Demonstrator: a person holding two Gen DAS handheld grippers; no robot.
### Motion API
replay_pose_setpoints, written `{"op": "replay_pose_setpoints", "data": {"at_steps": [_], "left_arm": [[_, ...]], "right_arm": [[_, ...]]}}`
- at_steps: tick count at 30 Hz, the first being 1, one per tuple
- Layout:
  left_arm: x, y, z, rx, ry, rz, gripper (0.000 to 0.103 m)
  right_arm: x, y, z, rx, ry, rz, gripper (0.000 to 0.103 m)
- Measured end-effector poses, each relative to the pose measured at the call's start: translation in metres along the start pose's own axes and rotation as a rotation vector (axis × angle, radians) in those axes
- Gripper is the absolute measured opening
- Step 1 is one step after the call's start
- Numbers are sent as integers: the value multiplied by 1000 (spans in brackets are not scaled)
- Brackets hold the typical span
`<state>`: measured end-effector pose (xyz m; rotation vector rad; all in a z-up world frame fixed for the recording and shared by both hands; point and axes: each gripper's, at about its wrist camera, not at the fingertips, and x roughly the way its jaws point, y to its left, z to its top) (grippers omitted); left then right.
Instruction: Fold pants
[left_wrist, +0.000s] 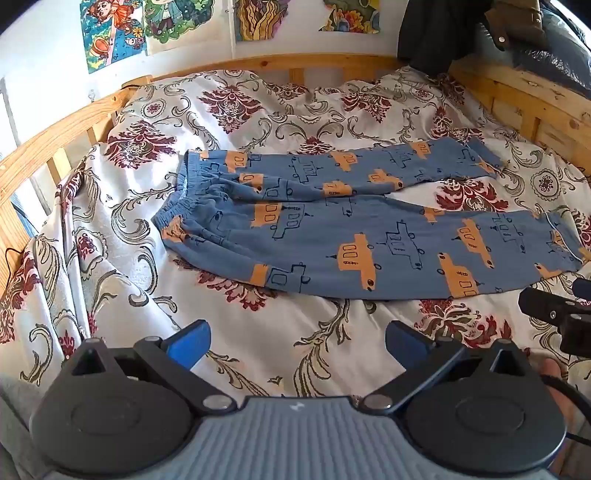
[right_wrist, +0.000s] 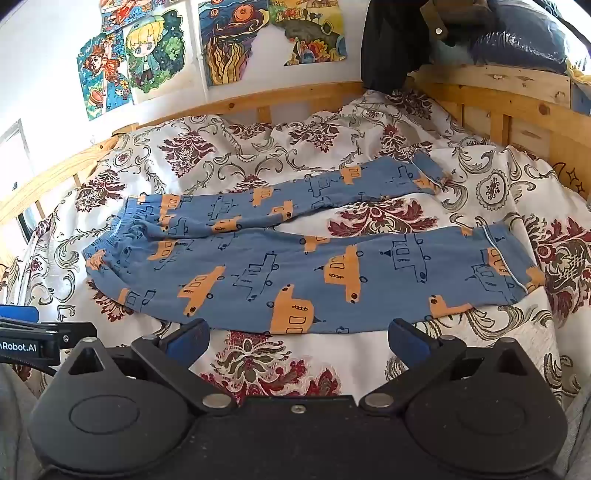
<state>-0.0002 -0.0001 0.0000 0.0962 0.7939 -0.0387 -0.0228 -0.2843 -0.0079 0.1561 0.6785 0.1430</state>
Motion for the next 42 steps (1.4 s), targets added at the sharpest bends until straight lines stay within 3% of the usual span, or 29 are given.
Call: {"op": "replay_pose_setpoints", "data": {"at_steps": [42], "left_arm": [[0,-1,0,-9,8,-7,103]], "right_arm": [[2,-2,0,8,9,2,103]]}}
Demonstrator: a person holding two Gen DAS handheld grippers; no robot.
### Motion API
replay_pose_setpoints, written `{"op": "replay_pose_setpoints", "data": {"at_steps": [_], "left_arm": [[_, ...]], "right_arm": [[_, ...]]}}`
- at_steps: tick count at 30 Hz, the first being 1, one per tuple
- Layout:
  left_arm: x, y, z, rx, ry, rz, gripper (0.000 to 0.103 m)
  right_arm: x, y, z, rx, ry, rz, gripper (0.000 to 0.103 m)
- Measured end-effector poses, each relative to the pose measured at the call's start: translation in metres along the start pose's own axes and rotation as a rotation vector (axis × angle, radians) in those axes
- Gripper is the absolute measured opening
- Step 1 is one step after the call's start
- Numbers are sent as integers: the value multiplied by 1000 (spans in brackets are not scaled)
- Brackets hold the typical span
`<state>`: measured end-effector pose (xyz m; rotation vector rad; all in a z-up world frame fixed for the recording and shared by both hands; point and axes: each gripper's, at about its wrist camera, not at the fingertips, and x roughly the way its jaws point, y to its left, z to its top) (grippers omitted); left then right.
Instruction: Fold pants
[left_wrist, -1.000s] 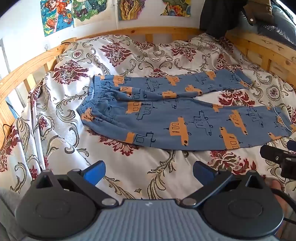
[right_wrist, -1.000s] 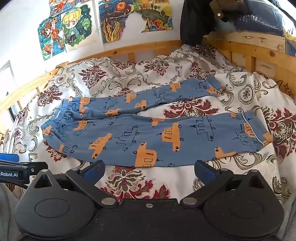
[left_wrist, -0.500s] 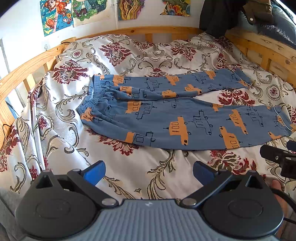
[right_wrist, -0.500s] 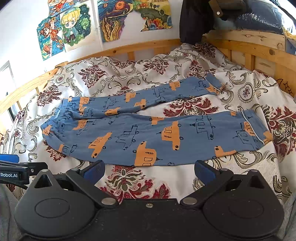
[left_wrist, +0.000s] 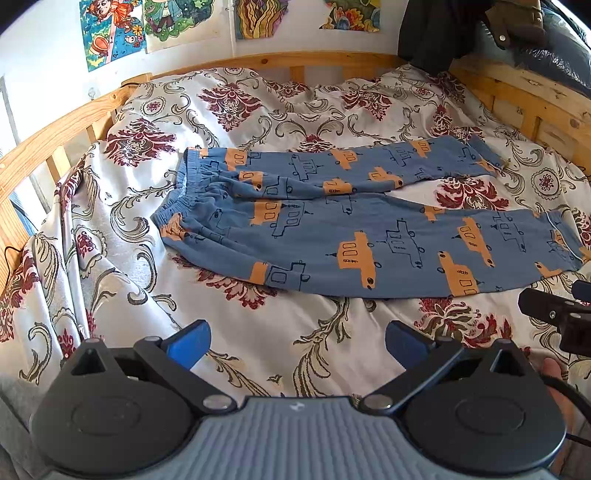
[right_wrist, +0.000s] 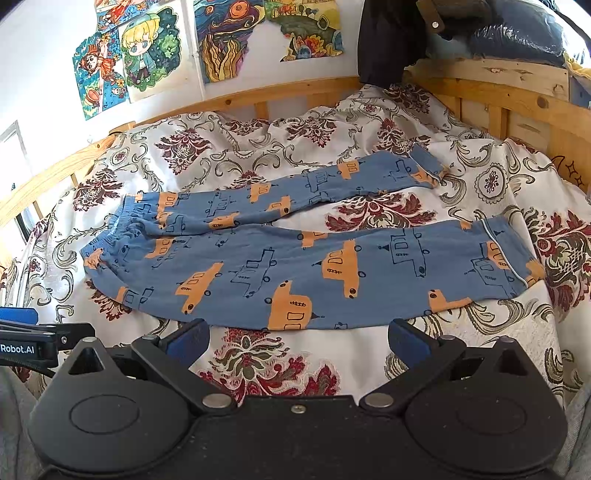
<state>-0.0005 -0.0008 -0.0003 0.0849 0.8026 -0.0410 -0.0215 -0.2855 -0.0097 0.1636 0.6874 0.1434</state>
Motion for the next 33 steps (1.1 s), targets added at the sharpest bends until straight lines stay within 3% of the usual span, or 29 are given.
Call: {"op": "replay_pose_setpoints", "data": {"at_steps": [25,29,33], "left_arm": [[1,2,-2,-3,13,0,103],[10,8,8,-40,91,-68,103],[12,16,33,11,67,-62,103]], "right_arm": [[-7,4,10,9,10,-10,103],[0,-4,15,23,10,-13,103],[4,1,39,-66,-6,-15,103]]}}
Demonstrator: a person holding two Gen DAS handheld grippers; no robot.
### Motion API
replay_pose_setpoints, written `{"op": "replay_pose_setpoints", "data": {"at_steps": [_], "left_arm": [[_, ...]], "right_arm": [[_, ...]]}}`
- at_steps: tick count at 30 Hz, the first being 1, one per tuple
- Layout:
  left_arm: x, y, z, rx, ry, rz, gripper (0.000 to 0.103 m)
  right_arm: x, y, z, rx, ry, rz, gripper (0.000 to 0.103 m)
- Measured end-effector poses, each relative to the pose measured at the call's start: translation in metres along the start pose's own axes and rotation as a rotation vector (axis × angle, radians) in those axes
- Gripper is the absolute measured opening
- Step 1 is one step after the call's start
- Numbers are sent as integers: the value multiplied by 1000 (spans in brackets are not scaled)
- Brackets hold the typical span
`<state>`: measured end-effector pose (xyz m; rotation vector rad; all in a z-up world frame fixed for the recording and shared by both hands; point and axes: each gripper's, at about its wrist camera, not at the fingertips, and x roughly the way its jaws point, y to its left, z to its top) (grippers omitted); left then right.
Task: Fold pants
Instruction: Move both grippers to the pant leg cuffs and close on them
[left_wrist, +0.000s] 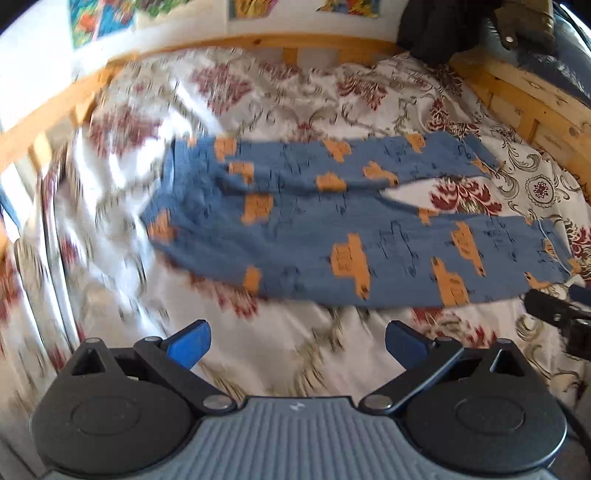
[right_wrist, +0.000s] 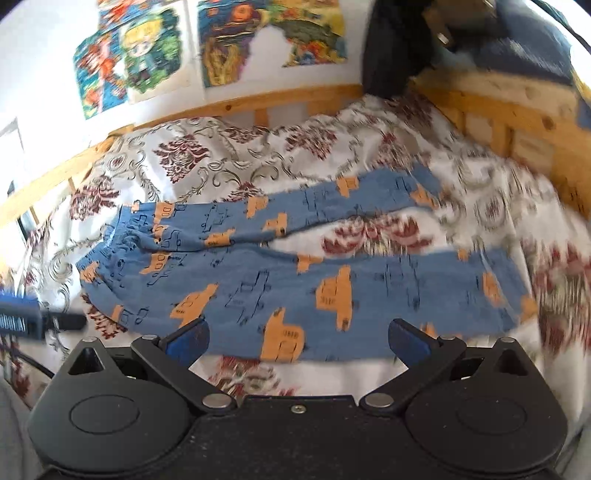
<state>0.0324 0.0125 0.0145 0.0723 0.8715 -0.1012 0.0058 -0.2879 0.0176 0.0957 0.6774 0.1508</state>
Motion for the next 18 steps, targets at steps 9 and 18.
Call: {"op": "replay_pose_setpoints", "data": {"at_steps": [9,18], "left_arm": [[40,12,102,254,-102,12,103],[177,16,223,555,-136,-195,103]], "right_arm": [[62,-12,57,-298,38,64,103],[224,-53,173,-517,150,357,103]]}}
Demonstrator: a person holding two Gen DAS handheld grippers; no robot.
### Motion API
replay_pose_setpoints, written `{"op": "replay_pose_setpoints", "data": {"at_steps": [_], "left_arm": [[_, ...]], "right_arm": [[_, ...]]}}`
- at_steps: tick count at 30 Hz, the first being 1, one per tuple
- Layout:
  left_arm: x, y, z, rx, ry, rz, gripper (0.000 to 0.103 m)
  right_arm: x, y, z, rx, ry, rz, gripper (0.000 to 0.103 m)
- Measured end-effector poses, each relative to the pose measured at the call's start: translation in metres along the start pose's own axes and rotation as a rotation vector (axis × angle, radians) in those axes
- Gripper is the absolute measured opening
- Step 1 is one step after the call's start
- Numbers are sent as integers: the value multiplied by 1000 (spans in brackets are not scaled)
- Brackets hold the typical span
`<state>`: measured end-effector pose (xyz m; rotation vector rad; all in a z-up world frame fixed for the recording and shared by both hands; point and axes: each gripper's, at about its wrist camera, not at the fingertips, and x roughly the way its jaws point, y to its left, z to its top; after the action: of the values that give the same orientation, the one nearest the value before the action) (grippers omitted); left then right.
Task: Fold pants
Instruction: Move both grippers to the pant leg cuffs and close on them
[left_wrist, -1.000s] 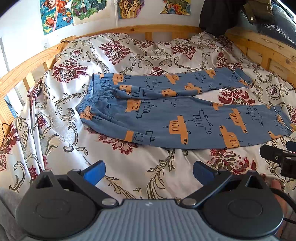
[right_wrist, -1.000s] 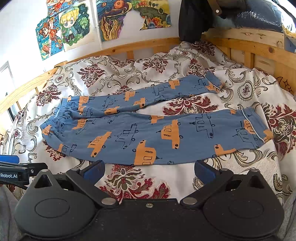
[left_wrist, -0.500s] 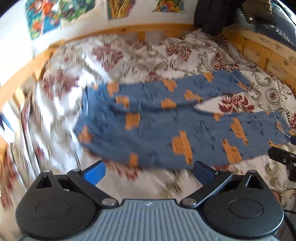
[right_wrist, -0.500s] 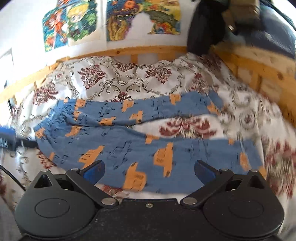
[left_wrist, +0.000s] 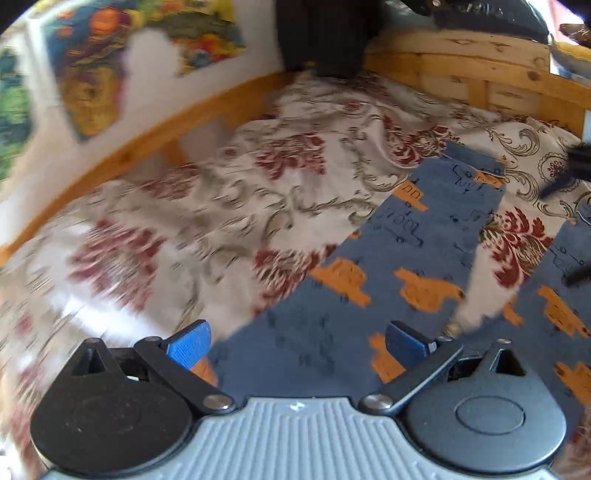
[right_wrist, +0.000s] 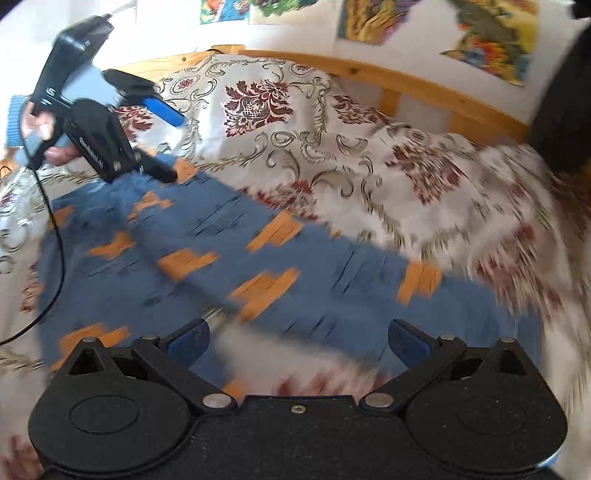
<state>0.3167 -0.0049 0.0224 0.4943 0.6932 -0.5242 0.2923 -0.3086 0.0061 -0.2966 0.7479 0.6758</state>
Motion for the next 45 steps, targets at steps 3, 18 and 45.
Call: {"op": "replay_pose_setpoints", "data": {"at_steps": [3,18,45], "left_arm": [[59,25,18,21,36,-123,103],[200,78,30,37,385,-468,59],[190,61,63,11,536,-208,0]], "right_arm": [[46,-50,33,-11,29,115,102],[180,-130,103,-169,320,310,69],[169,-106,87,-251,343,157,2]]}}
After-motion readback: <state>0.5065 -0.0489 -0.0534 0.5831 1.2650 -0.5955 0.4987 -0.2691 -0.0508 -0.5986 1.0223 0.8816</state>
